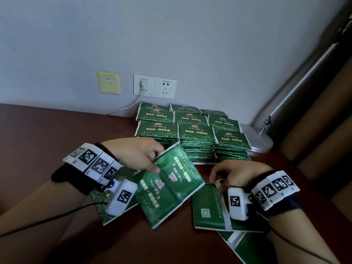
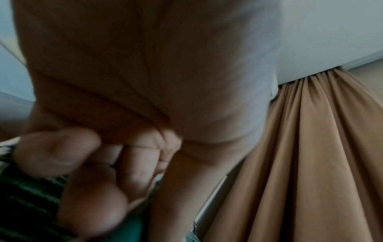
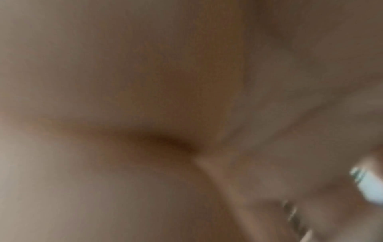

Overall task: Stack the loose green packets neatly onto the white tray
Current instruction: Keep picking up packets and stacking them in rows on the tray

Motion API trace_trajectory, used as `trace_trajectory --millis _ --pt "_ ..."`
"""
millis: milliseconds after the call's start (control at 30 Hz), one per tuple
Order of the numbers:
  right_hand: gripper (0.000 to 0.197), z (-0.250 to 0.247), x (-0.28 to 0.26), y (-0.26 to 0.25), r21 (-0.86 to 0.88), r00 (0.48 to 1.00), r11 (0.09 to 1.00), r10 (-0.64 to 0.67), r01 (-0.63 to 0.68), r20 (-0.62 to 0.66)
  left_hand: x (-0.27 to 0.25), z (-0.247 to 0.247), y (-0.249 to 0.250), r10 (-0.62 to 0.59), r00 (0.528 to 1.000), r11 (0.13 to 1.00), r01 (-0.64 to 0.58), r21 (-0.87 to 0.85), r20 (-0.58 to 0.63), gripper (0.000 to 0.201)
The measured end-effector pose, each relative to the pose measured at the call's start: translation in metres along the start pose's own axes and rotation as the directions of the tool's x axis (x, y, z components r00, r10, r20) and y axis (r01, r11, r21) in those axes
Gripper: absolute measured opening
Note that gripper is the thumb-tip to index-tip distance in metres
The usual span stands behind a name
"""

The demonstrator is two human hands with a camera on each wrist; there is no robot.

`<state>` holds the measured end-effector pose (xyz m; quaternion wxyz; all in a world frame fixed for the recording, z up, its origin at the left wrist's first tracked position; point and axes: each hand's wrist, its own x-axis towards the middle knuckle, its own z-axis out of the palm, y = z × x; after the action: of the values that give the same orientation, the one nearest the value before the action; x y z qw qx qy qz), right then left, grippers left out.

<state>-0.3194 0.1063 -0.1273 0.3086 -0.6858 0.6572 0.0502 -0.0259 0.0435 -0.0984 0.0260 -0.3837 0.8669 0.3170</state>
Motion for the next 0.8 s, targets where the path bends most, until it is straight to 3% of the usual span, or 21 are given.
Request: trace_trajectory --millis 133,267,400,500,567,667,800 --pt "0.050 0.003 -0.004 0.006 0.228 0.987 0.966 -0.091 0.119 -0.131 -0.002 0.001 -0.007 -0.065 0.998 0.998 0.065 -0.016 -0.007 0.043" --pt "0.034 0.013 -0.013 0.028 0.349 0.947 0.906 -0.139 0.239 -0.289 0.001 0.003 -0.014 -0.103 0.993 0.995 0.103 -0.005 0.060 0.094" --pt "0.025 0.022 -0.028 0.042 0.561 0.877 0.719 -0.143 0.410 -0.458 0.004 0.003 -0.011 -0.094 0.996 0.996 0.094 -0.008 0.007 0.117" --pt "0.043 0.023 -0.027 0.049 0.700 0.834 0.513 -0.059 0.497 -0.548 0.005 0.003 -0.010 -0.066 0.998 0.996 0.065 -0.054 -0.009 0.113" --pt "0.042 0.023 -0.024 0.050 0.750 0.841 0.445 -0.016 0.490 -0.541 0.005 0.004 -0.009 -0.039 0.998 0.997 0.035 -0.069 -0.050 0.104" --pt "0.039 0.025 -0.018 0.049 0.762 0.867 0.498 0.041 0.413 -0.496 0.005 0.005 -0.010 -0.021 0.993 0.995 0.009 -0.103 -0.119 0.076" --pt "0.034 0.028 -0.006 0.056 0.759 0.871 0.549 0.106 0.350 -0.479 0.005 0.008 -0.008 0.020 0.999 0.999 -0.022 -0.036 -0.046 0.046"
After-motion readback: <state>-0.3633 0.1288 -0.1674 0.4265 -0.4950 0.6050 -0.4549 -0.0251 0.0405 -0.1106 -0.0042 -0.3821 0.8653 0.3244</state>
